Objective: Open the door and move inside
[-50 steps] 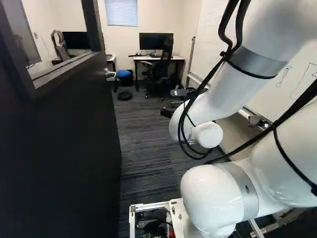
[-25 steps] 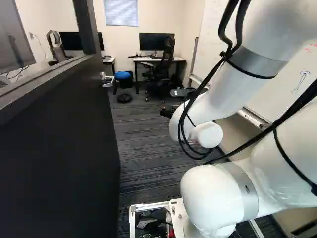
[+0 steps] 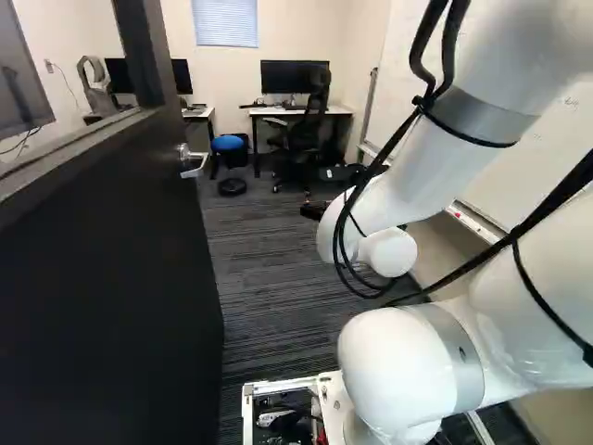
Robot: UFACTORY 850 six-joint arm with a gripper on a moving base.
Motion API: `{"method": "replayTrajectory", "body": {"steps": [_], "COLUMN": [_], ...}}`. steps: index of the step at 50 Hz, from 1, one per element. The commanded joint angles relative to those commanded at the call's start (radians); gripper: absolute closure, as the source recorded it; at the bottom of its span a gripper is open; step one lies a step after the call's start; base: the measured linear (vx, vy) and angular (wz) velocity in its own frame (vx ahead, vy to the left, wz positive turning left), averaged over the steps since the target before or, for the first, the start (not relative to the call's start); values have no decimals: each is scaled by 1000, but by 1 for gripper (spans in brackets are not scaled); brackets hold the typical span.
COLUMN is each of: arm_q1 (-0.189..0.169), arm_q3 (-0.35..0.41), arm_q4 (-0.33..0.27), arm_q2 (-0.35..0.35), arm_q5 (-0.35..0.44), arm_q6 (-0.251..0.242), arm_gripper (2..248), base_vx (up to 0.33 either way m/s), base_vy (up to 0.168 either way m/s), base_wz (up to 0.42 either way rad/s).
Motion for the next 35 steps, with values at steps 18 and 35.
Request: {"method": "replayTrajectory", "body": {"steps": [18, 35], "arm_q1": [0, 0], "arm_q3": [0, 0], "arm_q4": [0, 0], "arm_q2": [0, 0], "arm_q5": [0, 0], "arm_q6": [0, 0], "arm_gripper": [3, 3], "base_vx": [204, 232], "base_vy": [-2, -29], "base_wz": [-7, -13]}}
